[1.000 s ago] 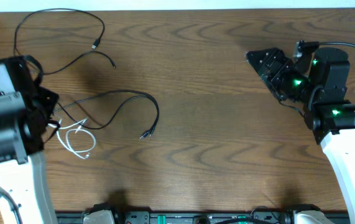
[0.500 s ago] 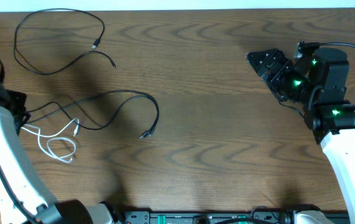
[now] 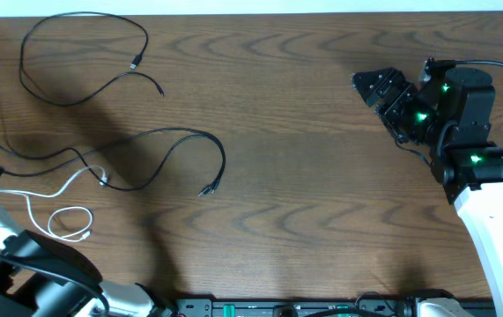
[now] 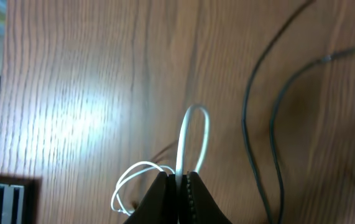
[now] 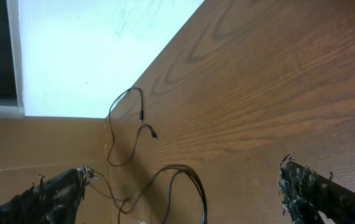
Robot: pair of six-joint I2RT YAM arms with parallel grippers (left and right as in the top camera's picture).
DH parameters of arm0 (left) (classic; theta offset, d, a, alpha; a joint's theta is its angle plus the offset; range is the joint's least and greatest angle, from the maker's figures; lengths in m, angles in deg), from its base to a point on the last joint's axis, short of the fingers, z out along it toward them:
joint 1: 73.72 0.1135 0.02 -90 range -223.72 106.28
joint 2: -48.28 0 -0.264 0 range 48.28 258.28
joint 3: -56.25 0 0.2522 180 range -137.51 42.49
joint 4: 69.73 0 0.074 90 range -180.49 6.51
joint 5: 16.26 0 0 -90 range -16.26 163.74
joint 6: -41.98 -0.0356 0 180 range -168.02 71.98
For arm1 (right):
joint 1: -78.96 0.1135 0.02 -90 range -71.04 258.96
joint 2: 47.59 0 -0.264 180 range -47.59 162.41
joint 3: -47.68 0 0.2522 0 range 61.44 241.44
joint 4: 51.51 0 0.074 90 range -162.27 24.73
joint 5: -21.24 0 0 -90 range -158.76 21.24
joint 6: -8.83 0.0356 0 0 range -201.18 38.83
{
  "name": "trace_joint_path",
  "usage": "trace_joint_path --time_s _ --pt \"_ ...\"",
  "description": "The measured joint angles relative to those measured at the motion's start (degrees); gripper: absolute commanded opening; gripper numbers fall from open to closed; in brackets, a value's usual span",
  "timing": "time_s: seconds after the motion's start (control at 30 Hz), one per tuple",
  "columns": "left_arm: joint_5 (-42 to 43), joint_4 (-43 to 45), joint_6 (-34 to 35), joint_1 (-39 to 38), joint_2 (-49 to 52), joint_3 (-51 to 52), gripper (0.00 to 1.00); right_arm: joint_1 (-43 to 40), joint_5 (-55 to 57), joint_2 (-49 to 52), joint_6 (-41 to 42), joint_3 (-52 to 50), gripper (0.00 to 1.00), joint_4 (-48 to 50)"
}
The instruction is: Untangle cables
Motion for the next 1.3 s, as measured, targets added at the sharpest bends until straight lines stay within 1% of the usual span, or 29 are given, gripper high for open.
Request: trace_joint_path --time_s 0.2,0.33,0.47,0.5,0.53,0.57,0.67,0.7,0.83,0.93,1.0,1.1,1.17,1.3 --pt "-3.06 4.57 -0.7 4.04 3.32 0.0 0.07 0.0 1.66 0.0 0.0 -0.02 0.99 0.0" --pt "-5.9 8.46 -3.45 5.42 6.19 0.0 0.08 0.0 2.23 0.0 0.0 0.0 0.99 0.0" --pt "-6.99 10.45 -5.92 5.77 9.18 0.0 0.08 0.0 2.34 0.0 0.0 0.0 0.99 0.0" --pt "-7.23 10.93 -6.34 5.77 9.92 0.0 0.13 0.0 2.34 0.0 0.0 0.0 0.99 0.02" --pt "-7.41 11.21 -6.56 5.77 10.67 0.0 0.22 0.0 2.34 0.0 0.0 0.0 0.99 0.0" --pt "-7.45 11.54 -6.71 5.75 11.63 0.0 0.32 0.0 2.38 0.0 0.0 0.0 0.99 0.0" --pt "-7.61 13.07 -7.58 5.77 13.68 0.0 0.79 0.0 2.47 0.0 0.0 0.0 0.99 0.0" --pt "-7.61 13.49 -7.76 5.75 14.19 0.0 0.86 0.0 2.47 0.0 0.0 0.0 0.99 0.0" --pt "-7.61 15.96 -9.11 5.77 14.38 0.02 0.87 0.0 2.47 0.0 0.0 0.0 0.99 0.0" --pt "-6.08 15.34 -10.82 5.77 14.34 -0.13 0.86 0.0 2.47 0.0 0.0 0.0 0.99 0.0" --pt "-3.17 15.43 -11.56 5.75 13.9 -0.22 0.86 0.0 2.47 0.0 0.0 -0.02 0.99 0.0" --pt "3.39 17.49 -13.81 5.31 11.67 -0.26 0.83 0.0 2.49 0.0 0.0 0.0 0.99 0.0" --pt "7.15 19.74 -15.67 4.09 9.38 -0.39 0.8 0.0 2.47 0.0 0.0 0.0 0.99 0.0" --pt "13.81 22.21 -21.35 -0.81 5.35 -1.18 0.81 0.02 2.49 0.0 0.0 -0.02 0.99 -0.61"
